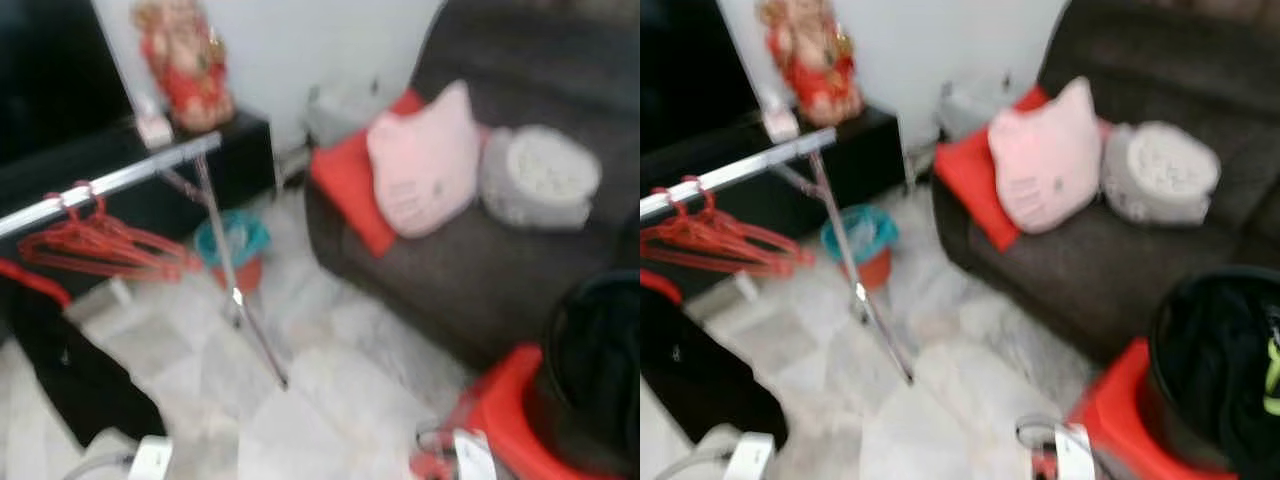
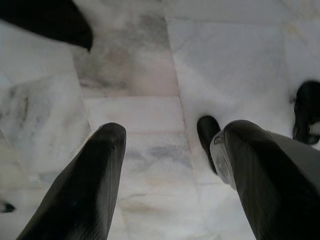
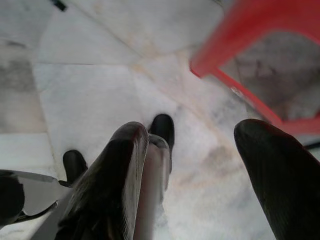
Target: Hang hanger
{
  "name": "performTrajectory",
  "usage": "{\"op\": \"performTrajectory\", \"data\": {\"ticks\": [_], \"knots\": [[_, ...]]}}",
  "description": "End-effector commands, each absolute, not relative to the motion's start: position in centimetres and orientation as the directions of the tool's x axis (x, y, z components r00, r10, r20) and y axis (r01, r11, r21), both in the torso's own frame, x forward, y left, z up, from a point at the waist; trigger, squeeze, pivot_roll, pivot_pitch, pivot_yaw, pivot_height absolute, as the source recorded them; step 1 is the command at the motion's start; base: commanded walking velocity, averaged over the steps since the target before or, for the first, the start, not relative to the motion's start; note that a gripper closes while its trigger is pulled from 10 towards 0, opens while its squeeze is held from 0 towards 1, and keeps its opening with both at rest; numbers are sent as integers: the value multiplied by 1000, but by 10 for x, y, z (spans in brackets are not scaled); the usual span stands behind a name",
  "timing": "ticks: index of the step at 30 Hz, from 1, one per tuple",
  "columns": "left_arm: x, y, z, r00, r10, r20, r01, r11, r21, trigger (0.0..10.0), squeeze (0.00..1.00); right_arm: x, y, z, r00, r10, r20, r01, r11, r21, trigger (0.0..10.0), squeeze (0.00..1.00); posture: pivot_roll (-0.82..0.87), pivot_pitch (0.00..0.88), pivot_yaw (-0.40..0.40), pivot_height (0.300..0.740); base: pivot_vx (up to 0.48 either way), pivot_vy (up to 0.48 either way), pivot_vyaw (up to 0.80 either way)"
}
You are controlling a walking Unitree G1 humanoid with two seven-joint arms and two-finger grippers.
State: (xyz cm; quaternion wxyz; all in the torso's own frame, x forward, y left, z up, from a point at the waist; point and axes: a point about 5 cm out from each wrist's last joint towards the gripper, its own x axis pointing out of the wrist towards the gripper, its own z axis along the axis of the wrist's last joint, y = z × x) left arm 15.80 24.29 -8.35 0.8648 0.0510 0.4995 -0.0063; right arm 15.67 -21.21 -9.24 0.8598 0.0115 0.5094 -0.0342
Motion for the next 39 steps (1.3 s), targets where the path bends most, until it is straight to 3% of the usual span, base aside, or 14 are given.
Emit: {"op": "performTrajectory", "data": {"ticks": [1, 39], "knots": [[162, 245, -82, 506, 46, -861, 69, 993, 94, 10000, 0, 157, -215, -92, 476, -53, -878, 76, 997, -19, 10000, 0, -7, 0, 58, 740, 0, 0, -731], [161, 246, -81, 502, 40, -864, 92, 991, 100, 10000, 0, 156, -213, -92, 477, -53, -877, 79, 997, -18, 10000, 0, -18, 0, 66, 740, 0, 0, -728]]}}
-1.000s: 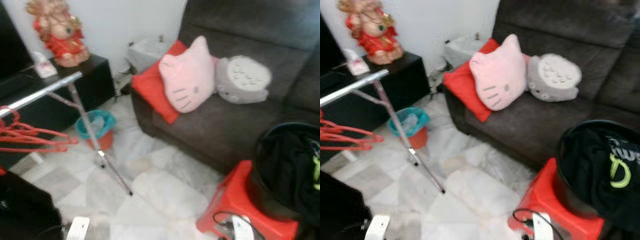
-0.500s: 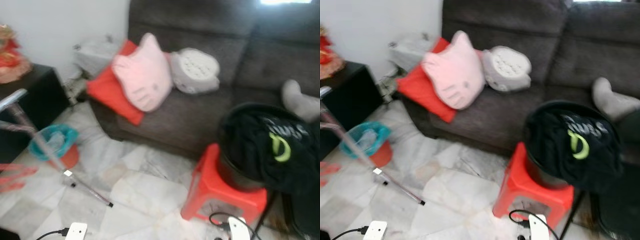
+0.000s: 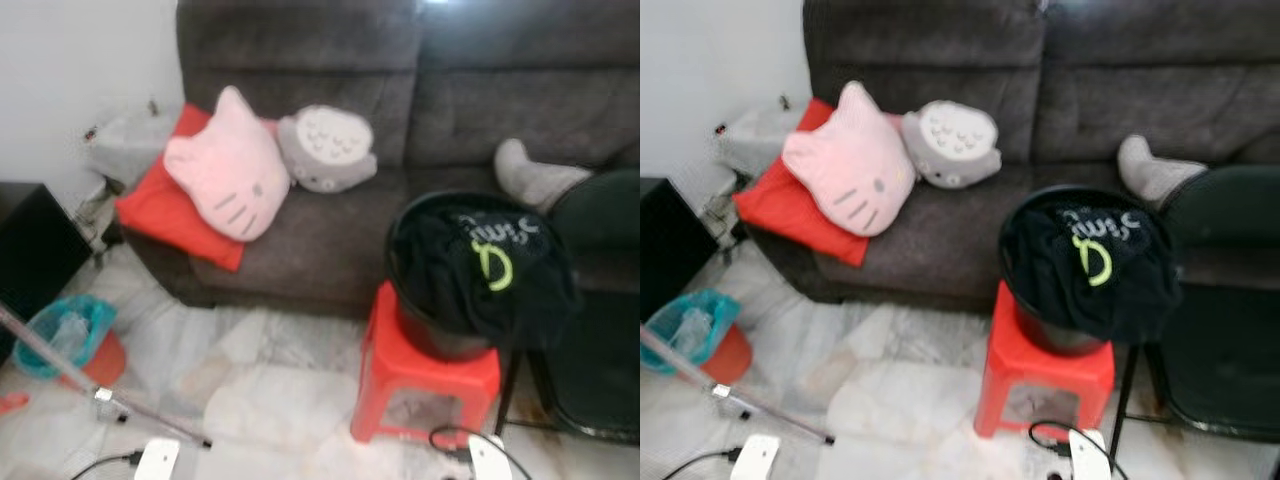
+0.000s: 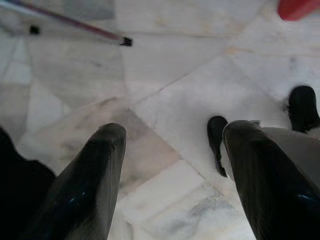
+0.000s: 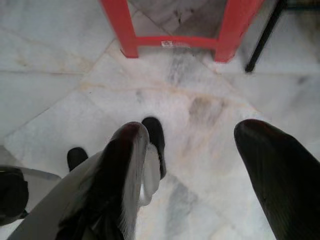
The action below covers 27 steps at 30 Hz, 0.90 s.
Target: Hang hanger
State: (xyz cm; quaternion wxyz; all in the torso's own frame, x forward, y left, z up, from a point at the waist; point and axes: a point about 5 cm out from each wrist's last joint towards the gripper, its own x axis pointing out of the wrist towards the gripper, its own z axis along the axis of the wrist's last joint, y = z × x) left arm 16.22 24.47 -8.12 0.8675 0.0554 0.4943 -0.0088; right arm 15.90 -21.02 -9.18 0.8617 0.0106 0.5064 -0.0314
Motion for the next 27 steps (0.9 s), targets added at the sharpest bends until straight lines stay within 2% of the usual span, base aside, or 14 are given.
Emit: {"op": "performTrajectory", "data": {"ticks": [1, 3, 16, 27], "knots": [[161, 246, -81, 502, 41, -864, 91, 991, 100, 10000, 0, 156, -213, -92, 477, -53, -877, 79, 997, -18, 10000, 0, -15, 0, 64, 740, 0, 0, -725], [162, 246, -81, 503, 41, -864, 89, 991, 99, 10000, 0, 157, -213, -92, 479, -55, -876, 80, 997, -18, 10000, 0, -13, 0, 61, 740, 0, 0, -650], [161, 246, -81, 500, 40, -865, 105, 989, 106, 10000, 0, 157, -213, -92, 497, -64, -866, 106, 994, -12, 10000, 0, -8, 0, 55, 740, 0, 0, 0], [161, 245, -82, 498, 34, -867, 115, 988, 105, 10000, 0, 156, -214, -92, 500, -68, -863, 106, 994, -17, 10000, 0, -10, 0, 49, 740, 0, -298, 0]]}}
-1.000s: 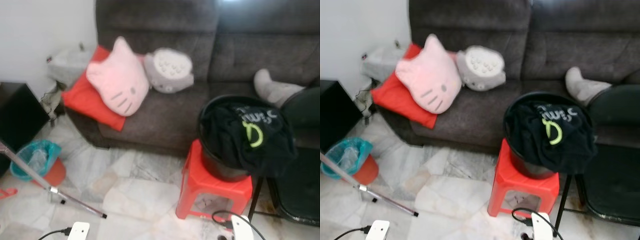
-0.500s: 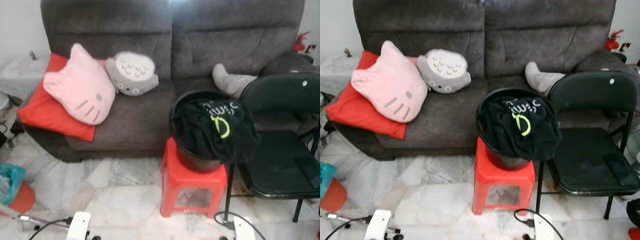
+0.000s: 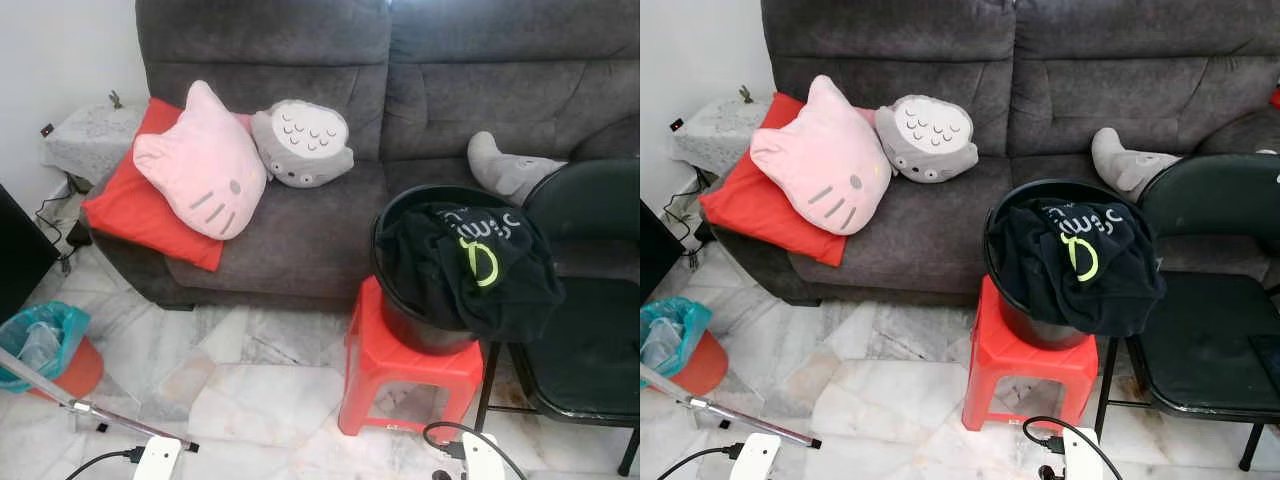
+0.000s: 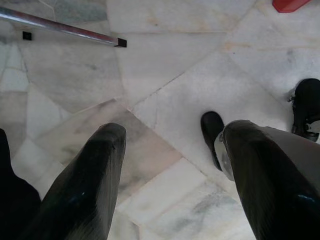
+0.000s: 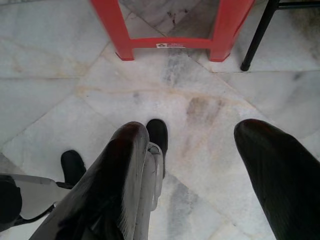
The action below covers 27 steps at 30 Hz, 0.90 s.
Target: Hang hanger
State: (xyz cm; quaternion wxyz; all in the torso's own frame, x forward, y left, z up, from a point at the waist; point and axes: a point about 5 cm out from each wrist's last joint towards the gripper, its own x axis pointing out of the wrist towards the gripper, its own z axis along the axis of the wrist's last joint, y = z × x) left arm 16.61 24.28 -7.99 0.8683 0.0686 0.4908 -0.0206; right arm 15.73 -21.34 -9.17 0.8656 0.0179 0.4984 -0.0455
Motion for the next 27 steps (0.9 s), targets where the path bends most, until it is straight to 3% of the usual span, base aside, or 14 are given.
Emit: {"op": "performTrajectory", "data": {"ticks": [1, 23, 27], "knots": [[161, 245, -82, 498, 33, -867, 117, 988, 105, 10000, 0, 156, -214, -92, 500, -68, -863, 105, 994, -17, 10000, 0, -12, 0, 50, 740, 0, -307, 0], [157, 243, -84, 485, 18, -875, 152, 983, 104, 10000, 0, 151, -217, -93, 496, -95, -863, 115, 992, -43, 10000, 0, -41, 0, 47, 740, 0, -307, 0], [156, 243, -84, 482, 19, -876, 152, 983, 105, 10000, 0, 151, -217, -93, 503, -105, -858, 121, 991, -50, 10000, 0, -50, 0, 51, 740, 0, -65, 0]]}}
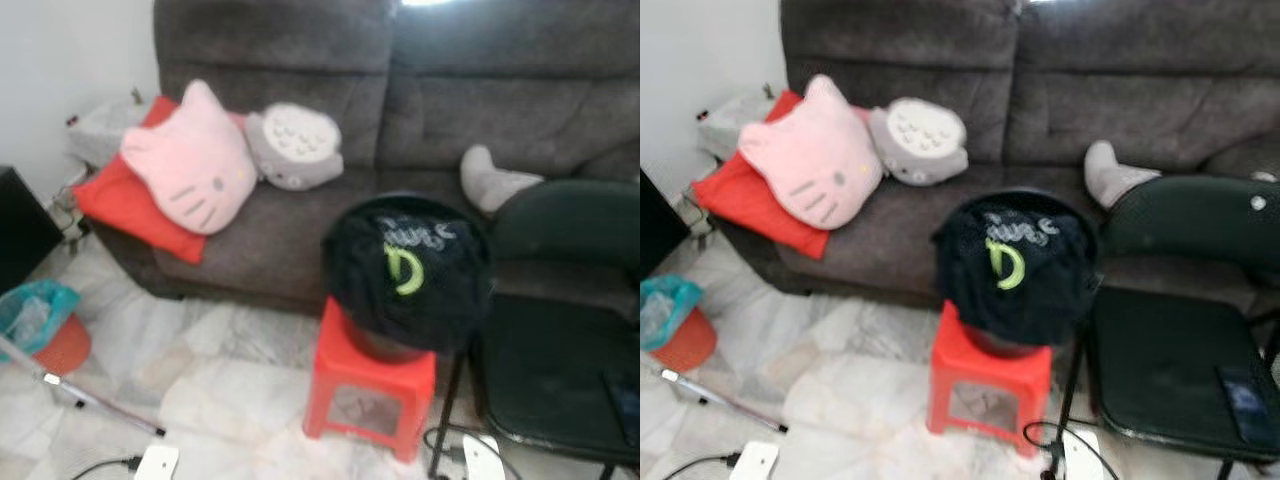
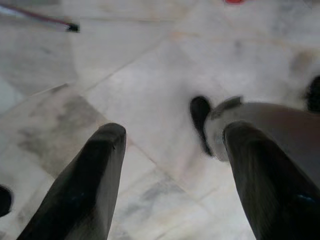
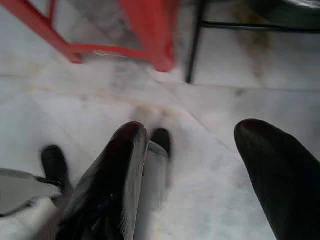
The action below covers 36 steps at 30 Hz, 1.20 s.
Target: Hang hanger
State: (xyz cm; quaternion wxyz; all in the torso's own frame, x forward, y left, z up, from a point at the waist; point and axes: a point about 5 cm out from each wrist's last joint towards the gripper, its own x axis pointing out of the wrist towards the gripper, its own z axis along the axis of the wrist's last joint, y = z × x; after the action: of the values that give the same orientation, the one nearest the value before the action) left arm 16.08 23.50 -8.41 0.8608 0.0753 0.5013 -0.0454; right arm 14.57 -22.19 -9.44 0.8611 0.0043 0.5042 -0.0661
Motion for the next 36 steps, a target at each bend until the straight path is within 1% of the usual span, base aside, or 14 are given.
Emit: {"op": "performTrajectory", "data": {"ticks": [1, 7, 11, 13, 14, 16, 17, 20, 23, 27, 29, 30, 32, 36], "knots": [[156, 243, -84, 483, 20, -875, 149, 983, 105, 10000, 0, 151, -217, -93, 506, -109, -856, 123, 991, -53, 10000, 0, -51, 0, 51, 740, 0, 0, 0], [156, 243, -84, 482, 20, -876, 155, 982, 107, 10000, 0, 155, -219, -90, 550, -149, -822, 108, 988, -107, 10000, 0, -58, 0, 54, 740, 0, 0, 0], [156, 245, -84, 474, 19, -880, 176, 978, 116, 10000, 0, 163, -222, -83, 638, -228, -736, 64, 968, -244, 10000, 0, -92, 0, 72, 740, 0, 0, 0], [156, 245, -83, 473, 16, -881, 186, 976, 117, 10000, 0, 167, -223, -80, 669, -244, -702, 12, 948, -318, 10000, 0, -96, 0, 74, 740, 0, 0, 0], [156, 245, -83, 473, 16, -881, 186, 976, 117, 10000, 0, 167, -223, -80, 669, -244, -702, 12, 948, -318, 10000, 0, -96, 0, 74, 740, 0, 0, 0], [157, 245, -83, 474, 16, -880, 188, 975, 119, 10000, 0, 174, -222, -74, 715, -254, -651, -39, 916, -400, 10000, 0, -100, 0, 75, 740, 0, 0, 0], [158, 245, -83, 475, 16, -880, 189, 975, 120, 10000, 0, 185, -222, -66, 766, -249, -593, -63, 889, -454, 10000, 0, -102, 0, 76, 740, 0, 0, 0], [159, 245, -82, 480, 16, -877, 191, 974, 122, 10000, 0, 205, -219, -49, 854, -210, -475, -120, 810, -573, 10000, 0, -104, 0, 74, 740, 0, 0, 0], [162, 245, -81, 490, 22, -872, 180, 976, 126, 10000, 0, 208, -223, -33, 921, -189, -341, -160, 613, -773, 10000, 0, -105, 0, 67, 740, 0, 0, 0], [164, 245, -80, 492, 26, -870, 173, 977, 127, 10000, 0, 196, -227, -15, 971, -126, -203, -107, 531, -841, 10000, 0, -120, 0, 69, 740, 0, 0, 0], [165, 245, -80, 492, 26, -870, 174, 976, 128, 10000, 0, 193, -224, -10, 981, -81, -177, -113, 505, -856, 10000, 0, -124, 0, 68, 740, 0, 0, 0], [166, 245, -80, 492, 26, -870, 174, 977, 127, 10000, 0, 189, -222, -3, 989, -39, -141, -107, 465, -879, 10000, 0, -129, 0, 69, 740, 0, 0, 0], [166, 245, -80, 492, 26, -870, 174, 977, 127, 10000, 0, 188, -221, 0, 991, -29, -128, -101, 454, -885, 10000, 0, -131, 0, 70, 740, 0, 0, 0], [167, 243, -79, 493, 23, -870, 172, 977, 123, 10000, 0, 187, -208, 24, 987, 147, -63, -111, 343, -933, 10000, 0, -137, 0, 66, 740, 0, 0, 0]]}}
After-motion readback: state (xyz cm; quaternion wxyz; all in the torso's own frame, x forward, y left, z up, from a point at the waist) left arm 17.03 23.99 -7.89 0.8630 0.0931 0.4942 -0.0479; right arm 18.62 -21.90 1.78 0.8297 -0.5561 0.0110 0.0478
